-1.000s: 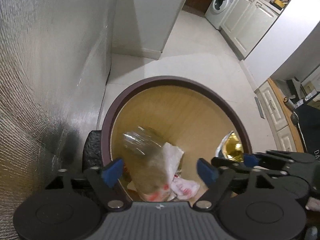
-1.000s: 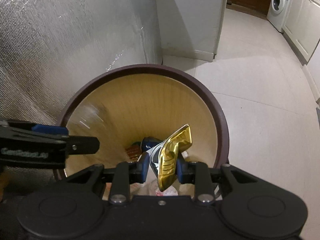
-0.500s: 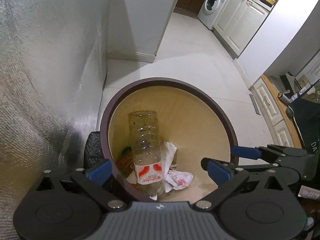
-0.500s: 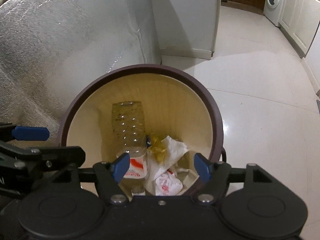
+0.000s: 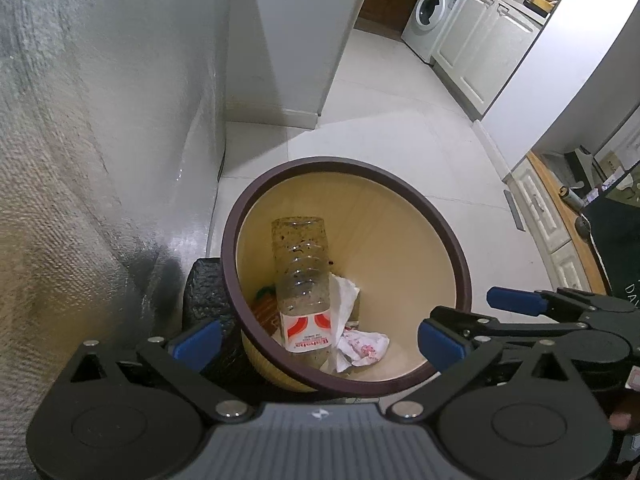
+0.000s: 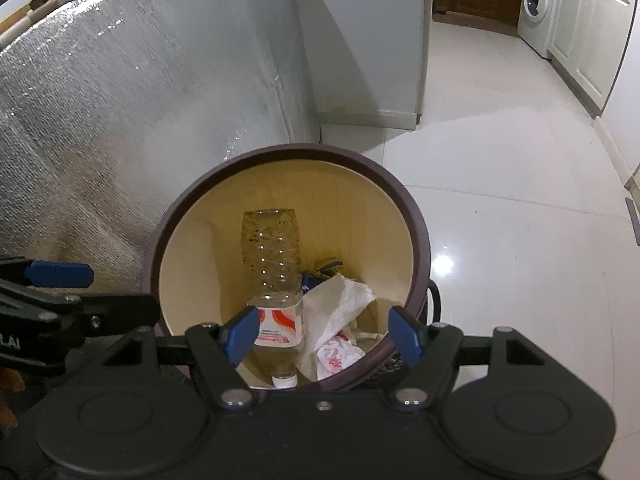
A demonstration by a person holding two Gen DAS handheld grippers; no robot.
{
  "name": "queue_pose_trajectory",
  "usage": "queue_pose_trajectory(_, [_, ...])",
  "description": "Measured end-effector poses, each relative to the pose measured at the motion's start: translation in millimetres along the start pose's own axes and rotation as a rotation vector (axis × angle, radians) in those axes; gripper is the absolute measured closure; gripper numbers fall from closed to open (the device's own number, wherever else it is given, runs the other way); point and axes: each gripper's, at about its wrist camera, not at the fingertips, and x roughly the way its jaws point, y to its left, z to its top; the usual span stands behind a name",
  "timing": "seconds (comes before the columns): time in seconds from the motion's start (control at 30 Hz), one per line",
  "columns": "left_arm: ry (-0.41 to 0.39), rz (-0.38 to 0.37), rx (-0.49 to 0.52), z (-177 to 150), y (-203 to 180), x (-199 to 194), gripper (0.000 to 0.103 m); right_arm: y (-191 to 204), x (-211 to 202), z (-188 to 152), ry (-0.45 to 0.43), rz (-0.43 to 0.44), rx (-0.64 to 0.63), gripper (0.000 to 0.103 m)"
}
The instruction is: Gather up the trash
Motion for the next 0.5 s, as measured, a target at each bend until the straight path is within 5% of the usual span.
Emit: queue_pose_trajectory(0.5, [-0.117, 0.021, 0.058, -12.9, -17.5, -78.5, 0.000, 14.4, -90.2, -6.6, -0.144, -0.008, 0.033, 0.019])
